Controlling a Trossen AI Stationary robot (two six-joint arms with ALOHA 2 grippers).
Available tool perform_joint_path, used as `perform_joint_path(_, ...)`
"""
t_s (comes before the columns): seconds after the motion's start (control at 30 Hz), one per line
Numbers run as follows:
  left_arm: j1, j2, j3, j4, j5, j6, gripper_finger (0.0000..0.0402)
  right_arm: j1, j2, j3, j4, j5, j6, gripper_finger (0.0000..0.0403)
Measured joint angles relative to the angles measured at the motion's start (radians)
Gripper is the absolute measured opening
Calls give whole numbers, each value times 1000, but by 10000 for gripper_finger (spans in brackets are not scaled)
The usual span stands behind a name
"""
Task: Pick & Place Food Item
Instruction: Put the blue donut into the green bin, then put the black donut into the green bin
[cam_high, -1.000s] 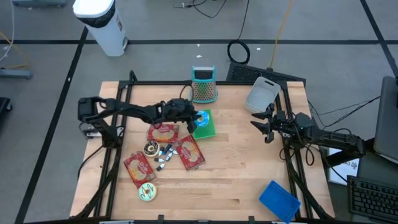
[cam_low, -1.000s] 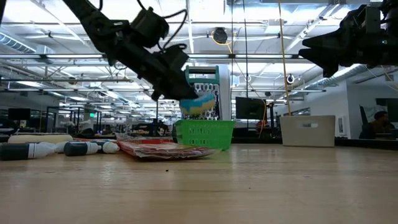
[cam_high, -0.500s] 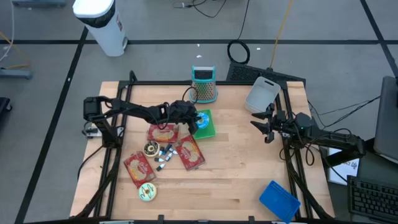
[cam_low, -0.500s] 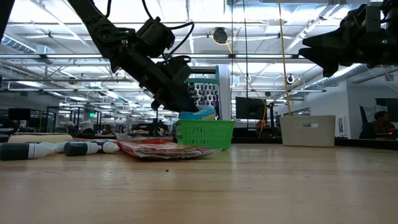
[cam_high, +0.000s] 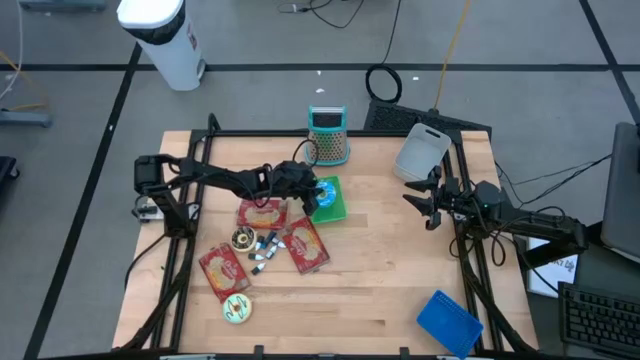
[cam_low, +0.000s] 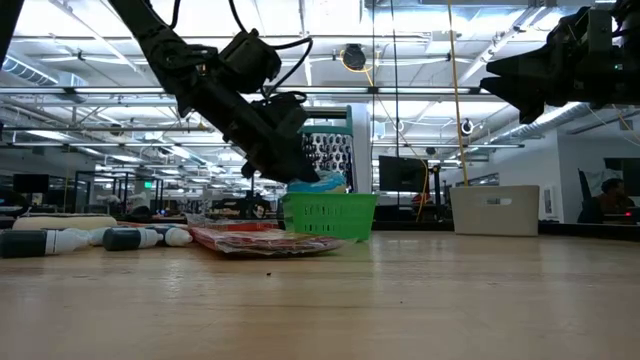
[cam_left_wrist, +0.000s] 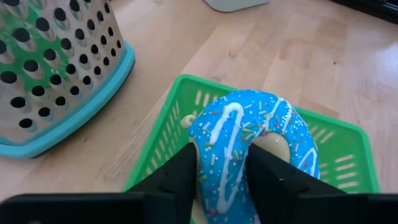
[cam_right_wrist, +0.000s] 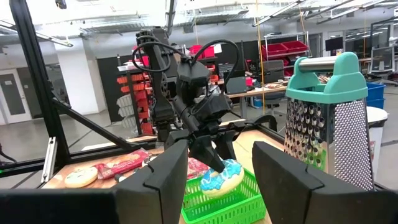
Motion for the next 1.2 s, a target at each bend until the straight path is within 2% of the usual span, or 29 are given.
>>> perform_joint_path(0.13,3,0,0,2,-1,1,181,0,0,0,0,0,0,171)
perform_joint_path(0.3,12,0,0,1,-1,1,208,0,0,0,0,0,0,171)
perform_joint_path(0.57,30,-2,0,1,-2,51,216,0,0,0,-1,0,0,171)
perform_joint_path(0.7,40,-48,-1,-19,-3,100,216,0,0,0,-1,0,0,171)
perform_joint_path(0.97,23,-268,0,-260,-3,214,216,0,0,0,-1,0,0,171)
perform_joint_path(1.2,-9,-464,0,-568,-1,167,216,0,0,0,-1,0,-27,171)
